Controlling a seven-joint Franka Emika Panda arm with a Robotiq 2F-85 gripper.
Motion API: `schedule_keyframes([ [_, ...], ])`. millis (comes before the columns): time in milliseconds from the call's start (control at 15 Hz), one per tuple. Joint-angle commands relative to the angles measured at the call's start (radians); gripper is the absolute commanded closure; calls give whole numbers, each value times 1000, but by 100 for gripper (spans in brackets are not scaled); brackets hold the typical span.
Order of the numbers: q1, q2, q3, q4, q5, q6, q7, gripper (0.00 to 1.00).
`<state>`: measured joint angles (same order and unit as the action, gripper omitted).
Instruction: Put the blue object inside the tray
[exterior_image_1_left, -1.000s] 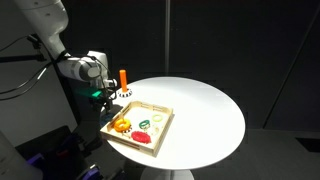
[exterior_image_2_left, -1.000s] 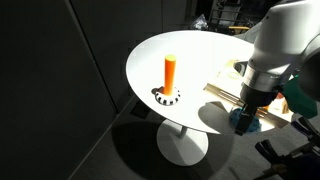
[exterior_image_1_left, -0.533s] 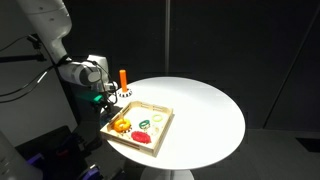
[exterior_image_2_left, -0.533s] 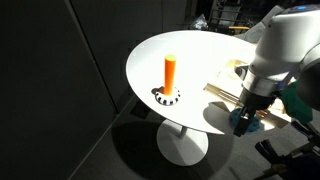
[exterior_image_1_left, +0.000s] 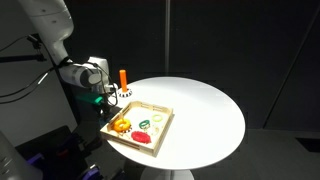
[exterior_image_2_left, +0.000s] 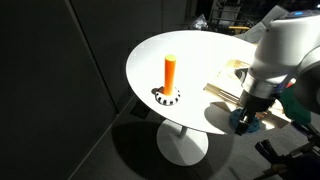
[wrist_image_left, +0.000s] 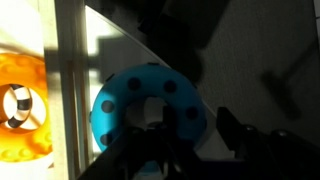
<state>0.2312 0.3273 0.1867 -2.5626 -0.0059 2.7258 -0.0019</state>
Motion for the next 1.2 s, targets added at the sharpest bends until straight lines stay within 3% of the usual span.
schedule_keyframes([
  [0,-7,-20,-6,7,-13,-12,14,81],
  [133,-19,-41,-4,12,-4,-21,4,91],
  [1133,-43,-192,-96,43,-89,-67,66,90],
])
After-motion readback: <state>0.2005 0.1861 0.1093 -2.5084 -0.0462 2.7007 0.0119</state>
